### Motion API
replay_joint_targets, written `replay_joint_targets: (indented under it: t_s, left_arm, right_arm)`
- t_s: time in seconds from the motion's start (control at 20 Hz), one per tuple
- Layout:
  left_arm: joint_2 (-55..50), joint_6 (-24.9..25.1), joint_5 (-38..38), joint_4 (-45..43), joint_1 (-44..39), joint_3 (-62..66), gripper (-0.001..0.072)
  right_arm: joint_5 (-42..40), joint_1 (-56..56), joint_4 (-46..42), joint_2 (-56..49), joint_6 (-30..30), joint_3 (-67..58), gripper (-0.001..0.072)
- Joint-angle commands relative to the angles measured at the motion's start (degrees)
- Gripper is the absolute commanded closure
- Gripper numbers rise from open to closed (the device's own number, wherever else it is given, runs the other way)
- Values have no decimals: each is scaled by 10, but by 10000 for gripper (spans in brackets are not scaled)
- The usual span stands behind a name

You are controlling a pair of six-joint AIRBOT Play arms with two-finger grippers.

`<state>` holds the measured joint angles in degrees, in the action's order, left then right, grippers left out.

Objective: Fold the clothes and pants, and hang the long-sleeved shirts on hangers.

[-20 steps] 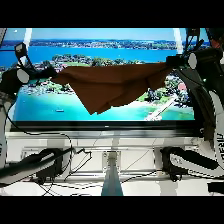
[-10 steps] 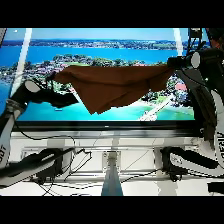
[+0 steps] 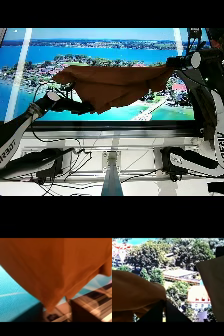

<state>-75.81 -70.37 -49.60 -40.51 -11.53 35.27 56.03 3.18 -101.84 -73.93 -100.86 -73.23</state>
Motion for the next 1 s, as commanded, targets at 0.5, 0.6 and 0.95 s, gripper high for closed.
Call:
replay_joint_targets:
  t_s: [0.5,0.6,0.95]
  left_arm:
    - [37,87,-72,143,135,275,692]
    - [68,117,-71,166,184,367,693]
    - [246,145,41,165,358,485,693]
  right_arm:
    - [-2,0,-4,84,74,-51,699]
    - [-7,0,-6,129,94,-85,699]
    - [-73,0,-2,303,95,-191,699]
